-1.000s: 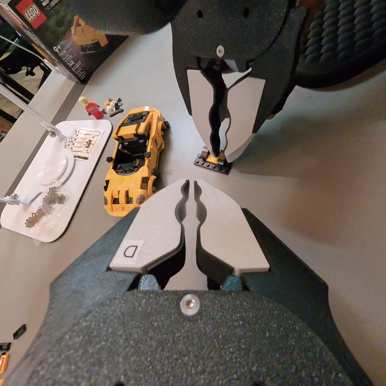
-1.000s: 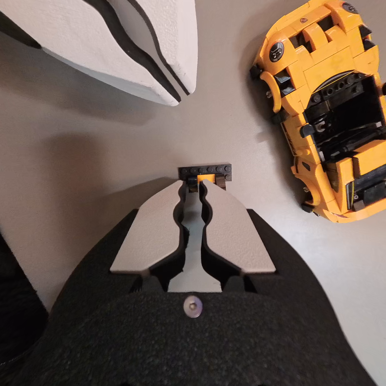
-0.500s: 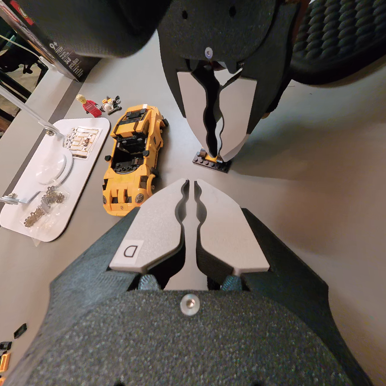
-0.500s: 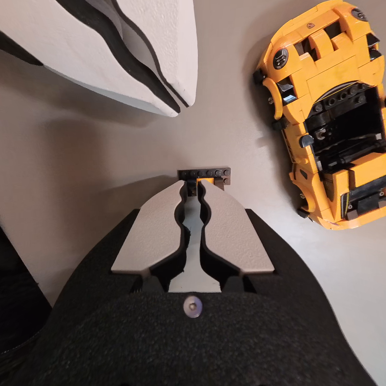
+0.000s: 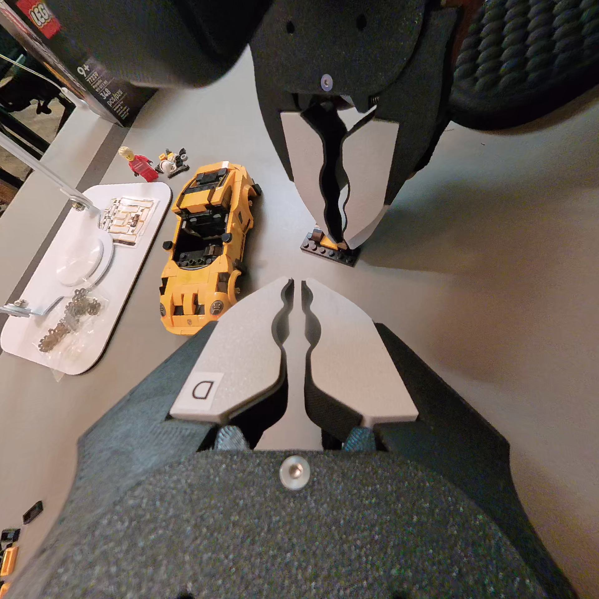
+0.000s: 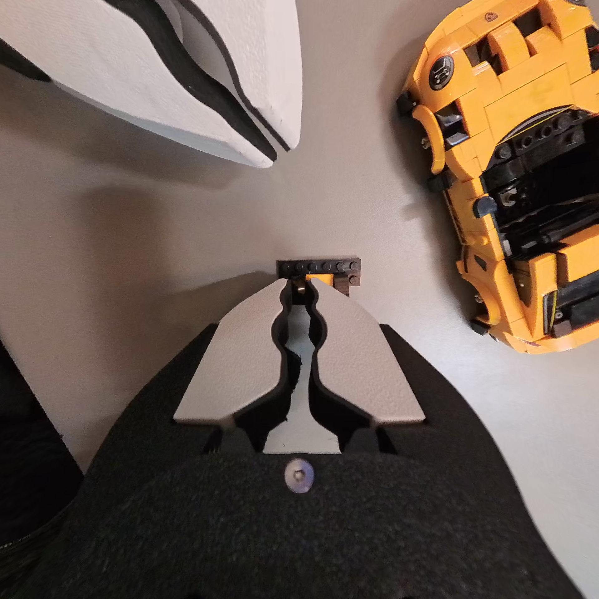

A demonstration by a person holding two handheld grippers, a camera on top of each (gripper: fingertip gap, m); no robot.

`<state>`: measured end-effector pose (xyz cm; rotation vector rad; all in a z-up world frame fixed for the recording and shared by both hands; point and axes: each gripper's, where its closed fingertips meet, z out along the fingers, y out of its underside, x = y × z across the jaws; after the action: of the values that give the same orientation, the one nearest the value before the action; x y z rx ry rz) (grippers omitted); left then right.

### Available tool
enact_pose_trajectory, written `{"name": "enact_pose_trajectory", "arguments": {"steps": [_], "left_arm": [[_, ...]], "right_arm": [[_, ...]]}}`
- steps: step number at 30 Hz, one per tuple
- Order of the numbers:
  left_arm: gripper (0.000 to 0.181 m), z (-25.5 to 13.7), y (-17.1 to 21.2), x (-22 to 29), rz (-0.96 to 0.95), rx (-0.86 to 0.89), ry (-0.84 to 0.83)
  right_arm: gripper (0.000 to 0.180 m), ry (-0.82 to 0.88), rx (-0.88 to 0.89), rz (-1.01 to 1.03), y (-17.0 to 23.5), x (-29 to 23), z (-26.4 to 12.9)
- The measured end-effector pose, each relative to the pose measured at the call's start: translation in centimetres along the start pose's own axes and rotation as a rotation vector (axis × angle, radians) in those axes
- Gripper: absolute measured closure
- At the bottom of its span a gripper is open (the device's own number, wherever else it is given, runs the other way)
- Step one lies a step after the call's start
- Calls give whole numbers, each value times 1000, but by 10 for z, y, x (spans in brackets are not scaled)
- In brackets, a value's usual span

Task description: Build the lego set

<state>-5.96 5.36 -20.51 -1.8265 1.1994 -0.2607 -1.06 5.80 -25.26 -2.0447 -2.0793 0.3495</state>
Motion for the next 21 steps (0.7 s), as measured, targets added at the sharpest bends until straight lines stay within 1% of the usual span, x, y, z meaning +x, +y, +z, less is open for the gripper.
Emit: {"name": "enact_pose_trajectory", "arguments": {"steps": [4, 15, 21], "left_arm": [[177, 1, 0, 1, 1, 0, 3], [177, 1, 1, 3, 5, -10, 13], [178, 0, 0, 3, 11, -6, 5]], "right_arm": [[172, -12, 3, 16, 0, 0, 0], [172, -62, -183, -16, 0, 0, 1], [172, -60, -221, -45, 0, 0, 1]]}}
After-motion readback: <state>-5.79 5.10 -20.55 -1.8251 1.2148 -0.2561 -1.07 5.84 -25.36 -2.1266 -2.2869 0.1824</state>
